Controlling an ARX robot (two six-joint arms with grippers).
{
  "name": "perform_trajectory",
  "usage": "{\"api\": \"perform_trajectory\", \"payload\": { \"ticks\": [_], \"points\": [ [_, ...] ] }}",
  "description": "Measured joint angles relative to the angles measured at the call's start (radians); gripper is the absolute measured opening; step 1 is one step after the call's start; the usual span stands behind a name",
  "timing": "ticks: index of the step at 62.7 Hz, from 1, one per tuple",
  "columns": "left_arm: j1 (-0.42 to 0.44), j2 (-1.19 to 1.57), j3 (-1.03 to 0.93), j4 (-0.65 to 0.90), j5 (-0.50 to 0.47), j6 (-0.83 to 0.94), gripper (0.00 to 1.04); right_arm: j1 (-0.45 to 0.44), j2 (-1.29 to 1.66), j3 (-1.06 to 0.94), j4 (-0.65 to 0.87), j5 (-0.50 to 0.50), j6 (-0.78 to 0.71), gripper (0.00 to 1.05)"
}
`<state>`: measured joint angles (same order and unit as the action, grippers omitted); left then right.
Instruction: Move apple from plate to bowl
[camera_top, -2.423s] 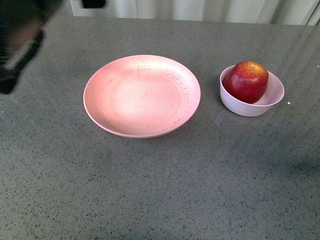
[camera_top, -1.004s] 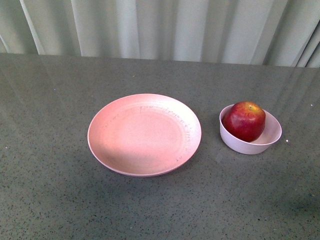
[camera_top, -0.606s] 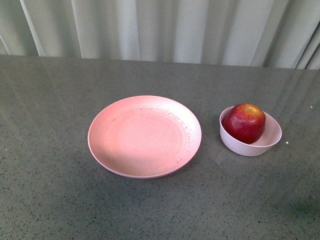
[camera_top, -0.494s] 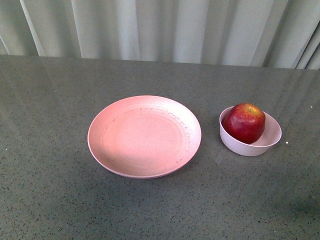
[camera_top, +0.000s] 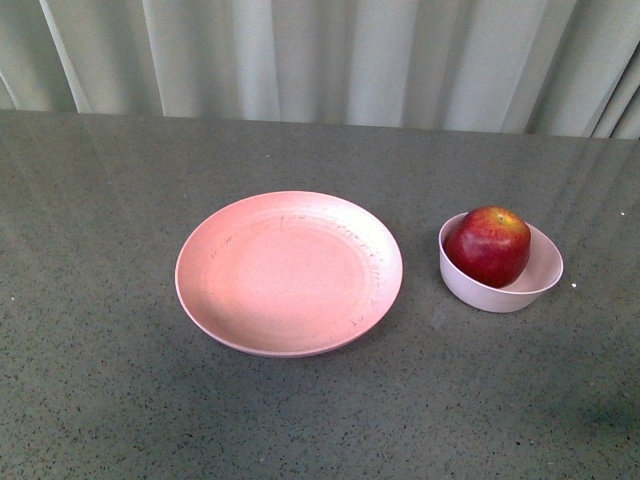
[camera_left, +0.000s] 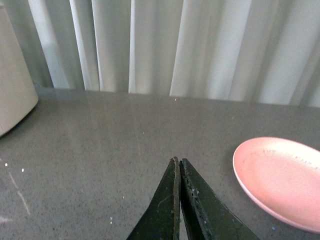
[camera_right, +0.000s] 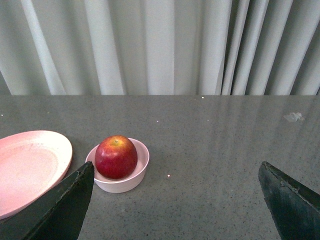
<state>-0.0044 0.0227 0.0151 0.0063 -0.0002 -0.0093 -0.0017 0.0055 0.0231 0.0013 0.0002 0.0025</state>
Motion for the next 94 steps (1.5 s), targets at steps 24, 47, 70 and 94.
{"api": "perform_trajectory", "payload": {
  "ticks": [24, 47, 70, 94],
  "points": [
    [0.001, -0.007, 0.0, -0.006, 0.0, 0.0, 0.02, 0.0, 0.0, 0.0, 0.0, 0.0, 0.0, 0.96],
    [0.001, -0.008, 0.0, -0.006, 0.0, 0.0, 0.5, 0.0, 0.0, 0.0, 0.0, 0.0, 0.0, 0.96],
    [0.001, -0.008, 0.0, -0.006, 0.0, 0.002, 0.96, 0.0, 0.0, 0.0, 0.0, 0.0, 0.0, 0.96],
    [0.001, -0.008, 0.0, -0.006, 0.0, 0.002, 0.96, 0.0, 0.0, 0.0, 0.0, 0.0, 0.0, 0.96]
  ]
}}
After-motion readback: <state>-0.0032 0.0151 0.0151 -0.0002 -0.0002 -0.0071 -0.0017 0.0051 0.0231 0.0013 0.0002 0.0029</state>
